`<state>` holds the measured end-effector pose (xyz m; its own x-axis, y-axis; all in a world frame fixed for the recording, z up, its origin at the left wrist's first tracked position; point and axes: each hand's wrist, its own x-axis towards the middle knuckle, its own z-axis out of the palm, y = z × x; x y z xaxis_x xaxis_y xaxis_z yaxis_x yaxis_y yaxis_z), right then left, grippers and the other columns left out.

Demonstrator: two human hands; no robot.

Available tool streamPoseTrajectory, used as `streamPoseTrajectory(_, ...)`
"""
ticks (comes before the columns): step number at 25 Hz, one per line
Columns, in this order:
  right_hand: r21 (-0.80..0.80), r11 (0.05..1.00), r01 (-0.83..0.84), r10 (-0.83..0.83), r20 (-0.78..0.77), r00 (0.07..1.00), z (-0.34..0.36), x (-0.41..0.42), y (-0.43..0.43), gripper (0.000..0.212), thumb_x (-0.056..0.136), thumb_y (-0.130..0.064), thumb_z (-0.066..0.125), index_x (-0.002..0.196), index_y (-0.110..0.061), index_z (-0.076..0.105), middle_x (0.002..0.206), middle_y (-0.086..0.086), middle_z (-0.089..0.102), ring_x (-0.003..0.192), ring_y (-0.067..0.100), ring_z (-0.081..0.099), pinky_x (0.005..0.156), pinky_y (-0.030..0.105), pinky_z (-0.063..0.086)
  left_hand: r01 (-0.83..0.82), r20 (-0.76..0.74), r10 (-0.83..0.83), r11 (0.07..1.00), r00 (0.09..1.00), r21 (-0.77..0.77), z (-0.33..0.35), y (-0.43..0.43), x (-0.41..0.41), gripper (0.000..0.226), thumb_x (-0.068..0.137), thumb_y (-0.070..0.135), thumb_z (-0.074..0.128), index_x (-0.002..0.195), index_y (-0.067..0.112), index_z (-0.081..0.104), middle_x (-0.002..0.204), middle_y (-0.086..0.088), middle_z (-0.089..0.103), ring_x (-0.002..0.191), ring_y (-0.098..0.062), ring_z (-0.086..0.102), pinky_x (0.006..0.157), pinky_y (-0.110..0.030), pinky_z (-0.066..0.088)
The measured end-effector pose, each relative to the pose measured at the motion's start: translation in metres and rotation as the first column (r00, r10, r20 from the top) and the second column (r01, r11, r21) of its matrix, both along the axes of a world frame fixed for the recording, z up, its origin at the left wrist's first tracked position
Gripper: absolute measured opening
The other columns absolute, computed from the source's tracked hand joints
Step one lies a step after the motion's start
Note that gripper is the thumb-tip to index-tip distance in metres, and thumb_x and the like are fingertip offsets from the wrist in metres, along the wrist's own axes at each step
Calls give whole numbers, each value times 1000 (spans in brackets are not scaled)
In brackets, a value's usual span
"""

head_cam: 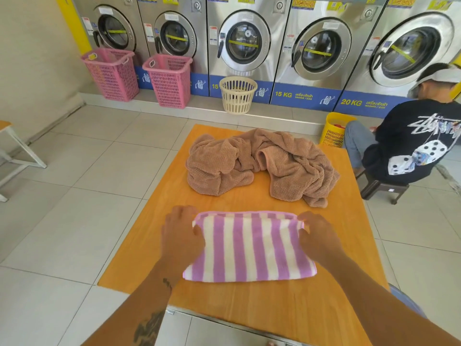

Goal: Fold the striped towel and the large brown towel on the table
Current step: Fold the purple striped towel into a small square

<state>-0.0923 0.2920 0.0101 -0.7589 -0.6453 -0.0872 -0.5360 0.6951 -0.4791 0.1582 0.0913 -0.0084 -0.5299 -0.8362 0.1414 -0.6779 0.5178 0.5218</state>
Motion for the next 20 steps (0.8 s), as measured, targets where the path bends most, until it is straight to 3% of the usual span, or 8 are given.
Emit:
streamPoseTrajectory(2,257,945,-201,208,-2,978,-22,21,6,48,91,-22,53,138,-29,50,143,2,44,131,28,41,101,40,41,166,195,-169,986,966,33,-20,37,-2,48,85,22,56,133,23,52,138,-5,45,126,-32,46,99,-46,39)
streamPoseTrajectory(4,414,865,-283,273,84,958,-35,30,11,56,95,-35,47,149,-39,31,159,-3,18,145,24,17,111,46,33,189,365,-243,966,899,176,-38,60,-7,63,94,37,45,154,32,26,162,-5,13,150,-29,12,118,-48,19)
streamPoseTrajectory(6,443,851,-282,257,118,959,-34,27,11,60,94,-36,47,150,-40,25,160,-3,11,146,24,12,111,49,31,132,346,-190,974,919,185,-40,64,-15,66,96,36,44,156,35,16,164,-7,-2,151,-29,-3,120,-48,13)
streamPoseTrajectory(9,477,842,-253,235,97,967,-19,18,-4,59,87,-28,52,143,-35,36,150,0,28,136,28,28,107,47,34,-35,190,20,997,982,75,-25,42,-29,67,90,20,51,152,32,29,162,-8,11,150,-32,7,116,-49,21)
streamPoseTrajectory(13,381,879,-288,298,33,954,-6,21,-40,60,85,-19,52,143,-27,41,149,1,36,138,31,29,109,45,34,226,401,-255,967,880,117,-12,1,-48,71,92,11,44,156,30,20,163,3,19,152,-18,6,121,-49,5)
streamPoseTrajectory(15,295,881,-369,379,23,925,-7,27,-63,60,85,-16,52,144,-24,42,149,1,38,139,29,31,109,46,36,274,482,-340,940,807,204,-5,-11,-60,67,93,18,45,155,30,23,156,6,35,148,-17,22,120,-49,7)
streamPoseTrajectory(18,291,831,-474,482,48,875,-16,37,-90,66,85,-17,55,148,-26,36,150,0,40,141,26,30,110,46,34,251,535,-423,896,731,365,-5,-22,-69,44,82,28,54,125,32,57,118,7,63,112,-21,59,91,-38,39)
streamPoseTrajectory(20,425,756,-498,526,59,848,-24,41,-96,68,84,-21,56,148,-29,33,144,3,43,135,30,35,107,46,34,210,503,-473,845,723,492,-5,-24,-67,29,77,31,59,104,25,67,98,4,63,91,-21,64,70,-32,49)
